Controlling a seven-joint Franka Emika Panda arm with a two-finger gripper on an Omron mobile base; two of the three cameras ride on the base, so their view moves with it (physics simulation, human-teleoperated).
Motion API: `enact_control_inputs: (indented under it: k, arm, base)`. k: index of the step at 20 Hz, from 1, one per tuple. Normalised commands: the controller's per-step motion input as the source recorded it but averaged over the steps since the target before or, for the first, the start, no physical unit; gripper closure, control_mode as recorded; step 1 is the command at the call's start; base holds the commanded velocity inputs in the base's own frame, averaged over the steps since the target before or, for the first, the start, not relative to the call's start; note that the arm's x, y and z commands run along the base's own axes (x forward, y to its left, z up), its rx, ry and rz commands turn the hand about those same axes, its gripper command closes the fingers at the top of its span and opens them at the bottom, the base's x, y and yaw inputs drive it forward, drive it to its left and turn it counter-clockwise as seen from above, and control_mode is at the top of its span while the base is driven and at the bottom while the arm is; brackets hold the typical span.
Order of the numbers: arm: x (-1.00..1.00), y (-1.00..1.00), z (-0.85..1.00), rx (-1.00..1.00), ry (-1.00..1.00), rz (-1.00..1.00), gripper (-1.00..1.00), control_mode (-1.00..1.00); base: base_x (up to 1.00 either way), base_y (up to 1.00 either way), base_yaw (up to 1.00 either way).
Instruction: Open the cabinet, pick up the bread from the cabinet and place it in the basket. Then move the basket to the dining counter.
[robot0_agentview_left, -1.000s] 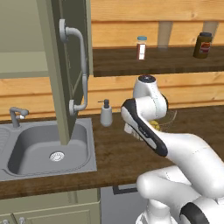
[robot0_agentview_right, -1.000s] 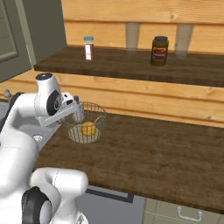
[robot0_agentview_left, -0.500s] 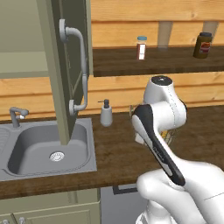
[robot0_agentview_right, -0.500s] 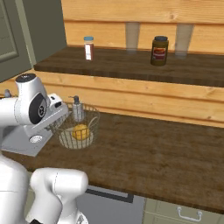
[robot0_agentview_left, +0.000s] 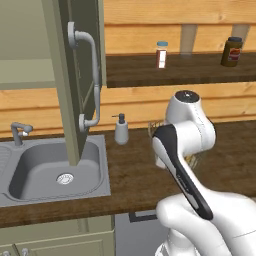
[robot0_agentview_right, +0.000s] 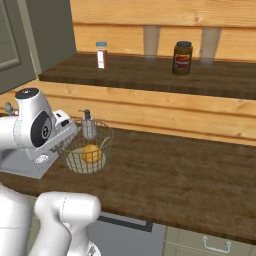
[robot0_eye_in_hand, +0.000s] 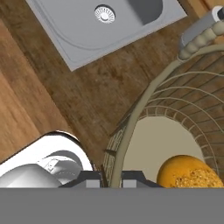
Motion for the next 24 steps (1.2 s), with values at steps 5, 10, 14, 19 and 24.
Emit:
enact_control_inputs:
  k: [5,10,14,19,24]
  arm:
    - [-0.09,0.00,0.00,0.00,0.00,0.00,1.00,1.00]
    - [0.00,0.00,0.00,0.00,0.00,0.00,1.00,1.00]
    - [0.00,0.00,0.00,0.00,0.00,0.00,1.00,1.00]
    - [0.00,0.00,0.00,0.00,0.00,0.00,1.00,1.00]
    - [0.00,0.00,0.00,0.00,0.00,0.00,1.00,1.00]
  base:
    - [-0.74,0.00,-0.10]
    - [-0.99,-0.05,-0.38]
    - [-0.54,-0.44,-0.67]
    - [0.00,-0.50,-0.84]
    - [0.00,-0.41,-0.90]
